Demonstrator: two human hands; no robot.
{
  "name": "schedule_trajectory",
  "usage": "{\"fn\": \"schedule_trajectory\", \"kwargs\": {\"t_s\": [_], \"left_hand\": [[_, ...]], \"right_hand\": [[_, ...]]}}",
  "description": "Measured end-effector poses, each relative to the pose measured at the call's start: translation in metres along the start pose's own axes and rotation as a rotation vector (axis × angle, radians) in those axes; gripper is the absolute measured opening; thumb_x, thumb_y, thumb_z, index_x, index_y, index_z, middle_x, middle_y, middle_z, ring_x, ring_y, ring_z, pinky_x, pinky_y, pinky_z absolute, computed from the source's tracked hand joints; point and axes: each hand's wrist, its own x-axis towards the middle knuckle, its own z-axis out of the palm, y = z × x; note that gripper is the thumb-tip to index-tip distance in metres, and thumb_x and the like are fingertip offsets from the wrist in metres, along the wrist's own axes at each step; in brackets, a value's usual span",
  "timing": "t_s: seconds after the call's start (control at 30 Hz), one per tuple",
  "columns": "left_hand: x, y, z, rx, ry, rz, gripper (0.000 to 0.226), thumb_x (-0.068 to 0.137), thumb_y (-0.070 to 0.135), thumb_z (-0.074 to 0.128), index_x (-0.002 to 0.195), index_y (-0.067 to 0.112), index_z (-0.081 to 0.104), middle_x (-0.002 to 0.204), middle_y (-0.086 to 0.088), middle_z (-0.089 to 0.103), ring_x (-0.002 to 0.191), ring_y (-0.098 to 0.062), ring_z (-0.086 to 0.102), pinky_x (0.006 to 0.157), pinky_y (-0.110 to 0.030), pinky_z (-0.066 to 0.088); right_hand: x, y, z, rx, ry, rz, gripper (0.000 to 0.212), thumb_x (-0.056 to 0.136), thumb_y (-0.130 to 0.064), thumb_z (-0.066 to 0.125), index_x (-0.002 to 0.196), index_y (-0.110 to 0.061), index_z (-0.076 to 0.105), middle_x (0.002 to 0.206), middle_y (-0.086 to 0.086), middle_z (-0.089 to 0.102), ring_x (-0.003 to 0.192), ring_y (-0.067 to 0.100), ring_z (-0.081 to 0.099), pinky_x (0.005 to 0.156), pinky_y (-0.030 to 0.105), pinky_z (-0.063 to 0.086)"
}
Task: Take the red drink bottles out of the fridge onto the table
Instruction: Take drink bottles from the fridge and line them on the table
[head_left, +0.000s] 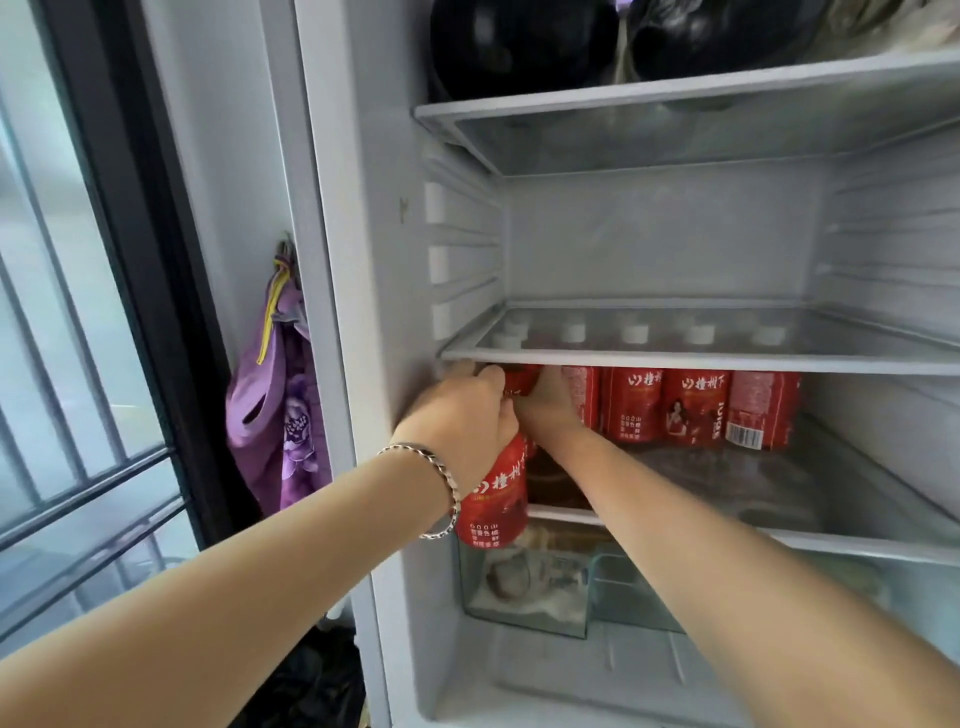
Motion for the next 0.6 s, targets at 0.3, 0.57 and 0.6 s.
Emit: {"fn": "schedule_trajectory", "kwargs": {"t_s": [0.3,0.57,0.6], "left_hand": [[0.006,-0.005,-0.001,-0.094,0.046,0.023,0.023,0.096,0.028,0.041,0.101,0.009,0.054,0.112,-0.010,0.056,0.092,-0.028,0.059,0.076,-0.033,0.045],[0.015,-0.001,0.001,-0.139,0.071,-0.004,0.030,0.093,0.041,0.046,0.080,0.014,0.051,0.095,-0.005,0.063,0.080,-0.023,0.056,0.069,-0.030,0.044],[0.017,-0.002,0.002,-0.120,0.074,-0.003,0.033,0.093,0.044,0.046,0.084,0.014,0.054,0.097,-0.005,0.063,0.083,-0.023,0.059,0.070,-0.031,0.045]], "right_hand": [[-0.009,0.012,0.000,-0.097,0.153,-0.152,0.071,0.072,-0.029,0.075,0.132,-0.011,0.041,0.132,0.012,0.047,0.117,0.027,0.052,0.096,0.031,0.042],[-0.060,0.029,-0.054,-0.098,0.294,-0.155,0.083,0.059,-0.024,0.084,0.131,-0.021,0.042,0.122,0.002,0.053,0.099,0.014,0.055,0.085,0.026,0.045],[-0.066,0.028,-0.059,-0.092,0.314,-0.140,0.083,0.059,-0.023,0.084,0.131,-0.022,0.042,0.122,0.002,0.053,0.098,0.013,0.054,0.085,0.026,0.045]]}}
